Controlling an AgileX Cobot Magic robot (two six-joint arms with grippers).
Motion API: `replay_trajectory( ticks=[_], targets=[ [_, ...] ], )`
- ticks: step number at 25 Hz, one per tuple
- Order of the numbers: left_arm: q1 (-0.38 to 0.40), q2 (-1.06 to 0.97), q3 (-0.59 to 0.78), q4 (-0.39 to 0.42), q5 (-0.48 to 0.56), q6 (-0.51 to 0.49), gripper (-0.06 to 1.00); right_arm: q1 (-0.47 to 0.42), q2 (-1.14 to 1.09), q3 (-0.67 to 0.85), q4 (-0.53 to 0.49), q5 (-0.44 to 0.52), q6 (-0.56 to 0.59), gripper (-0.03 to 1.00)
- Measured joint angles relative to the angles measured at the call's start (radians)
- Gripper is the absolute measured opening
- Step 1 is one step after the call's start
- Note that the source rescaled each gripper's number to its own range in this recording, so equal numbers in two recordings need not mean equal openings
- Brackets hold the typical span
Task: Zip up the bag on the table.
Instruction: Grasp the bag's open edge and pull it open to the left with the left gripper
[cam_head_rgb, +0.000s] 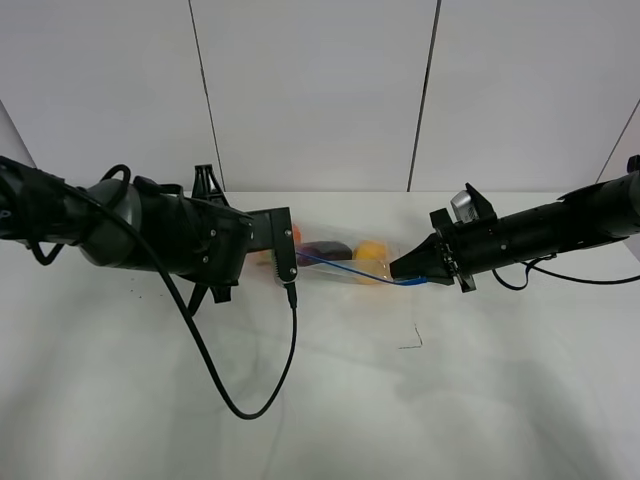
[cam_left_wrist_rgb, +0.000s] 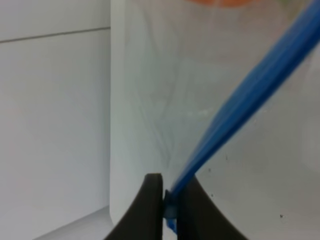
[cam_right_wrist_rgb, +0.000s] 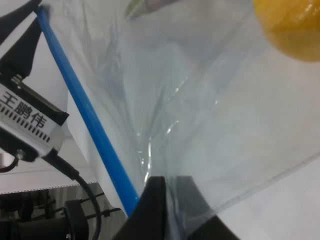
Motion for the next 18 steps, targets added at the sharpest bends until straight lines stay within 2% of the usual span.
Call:
replay_trajectory(
  ticks=[10, 18],
  targets=[
    [0.041, -0.001, 0.012, -0.011, -0.007, 0.002, 0.00, 0.000, 0.000, 0.000, -0.001, 0.002, 0.000, 0.00],
    [0.043, -0.001, 0.012, -0.011, -0.009, 0.004, 0.00, 0.000, 0.000, 0.000, 0.002, 0.004, 0.001, 0.00]
  ],
)
